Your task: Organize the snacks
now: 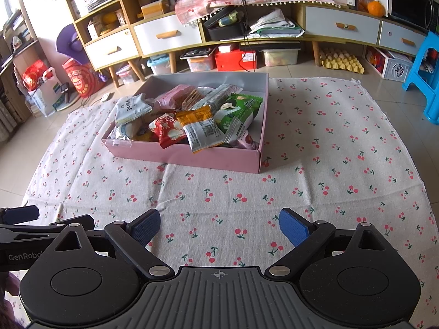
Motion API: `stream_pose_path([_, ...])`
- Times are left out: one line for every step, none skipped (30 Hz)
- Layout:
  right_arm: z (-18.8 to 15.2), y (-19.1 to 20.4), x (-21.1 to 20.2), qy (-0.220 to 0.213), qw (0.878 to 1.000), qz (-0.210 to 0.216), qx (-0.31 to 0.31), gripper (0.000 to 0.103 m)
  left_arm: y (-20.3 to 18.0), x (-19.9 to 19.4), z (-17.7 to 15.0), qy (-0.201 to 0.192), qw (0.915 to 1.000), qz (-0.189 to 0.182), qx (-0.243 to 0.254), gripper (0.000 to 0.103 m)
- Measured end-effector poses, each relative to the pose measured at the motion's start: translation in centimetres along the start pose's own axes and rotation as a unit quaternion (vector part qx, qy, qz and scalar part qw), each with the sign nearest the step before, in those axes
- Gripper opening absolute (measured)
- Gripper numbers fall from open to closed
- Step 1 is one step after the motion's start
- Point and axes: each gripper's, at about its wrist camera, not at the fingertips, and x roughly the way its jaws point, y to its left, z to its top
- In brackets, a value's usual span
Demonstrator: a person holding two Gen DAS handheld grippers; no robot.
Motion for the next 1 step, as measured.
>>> stream_pose_path([-0.01,0.0,0.01,0.0,1.0,0.0,0.0,0.095,-0.01,0.05,0.02,0.002,1.0,-0.002,0.001,0.102])
